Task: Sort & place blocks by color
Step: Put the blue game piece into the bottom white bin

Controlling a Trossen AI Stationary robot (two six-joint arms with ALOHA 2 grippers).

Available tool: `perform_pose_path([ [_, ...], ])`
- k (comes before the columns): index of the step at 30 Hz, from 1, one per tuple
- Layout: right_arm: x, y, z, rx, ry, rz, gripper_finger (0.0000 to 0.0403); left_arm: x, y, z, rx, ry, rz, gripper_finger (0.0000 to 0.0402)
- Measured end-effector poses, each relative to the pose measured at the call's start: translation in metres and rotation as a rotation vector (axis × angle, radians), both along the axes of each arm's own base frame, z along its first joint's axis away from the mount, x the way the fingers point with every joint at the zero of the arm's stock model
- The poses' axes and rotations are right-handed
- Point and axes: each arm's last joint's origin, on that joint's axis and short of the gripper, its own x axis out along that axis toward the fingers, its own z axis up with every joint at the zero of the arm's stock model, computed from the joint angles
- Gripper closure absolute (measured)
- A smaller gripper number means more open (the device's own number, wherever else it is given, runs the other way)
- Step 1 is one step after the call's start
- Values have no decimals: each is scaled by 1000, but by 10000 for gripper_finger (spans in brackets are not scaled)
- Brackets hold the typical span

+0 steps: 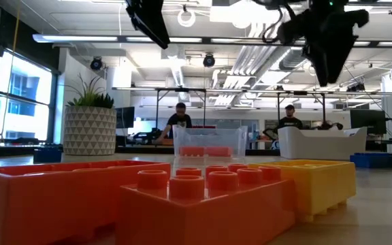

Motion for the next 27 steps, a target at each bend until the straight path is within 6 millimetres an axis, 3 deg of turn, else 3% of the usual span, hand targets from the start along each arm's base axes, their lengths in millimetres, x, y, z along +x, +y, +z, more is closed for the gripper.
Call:
perform_pose_path([
  [8,-15,9,-49,-2,140,48,192,0,0,0,0,0,-3,200],
  [14,-22,17,-74,35,172,197,192,0,0,0,1,0,-4,200],
  [20,-26,19,-89,68,166,246,192,0,0,0,1,0,-3,200],
  [27,-18,18,-91,59,83,269,192,0,0,0,2,0,-3,200],
])
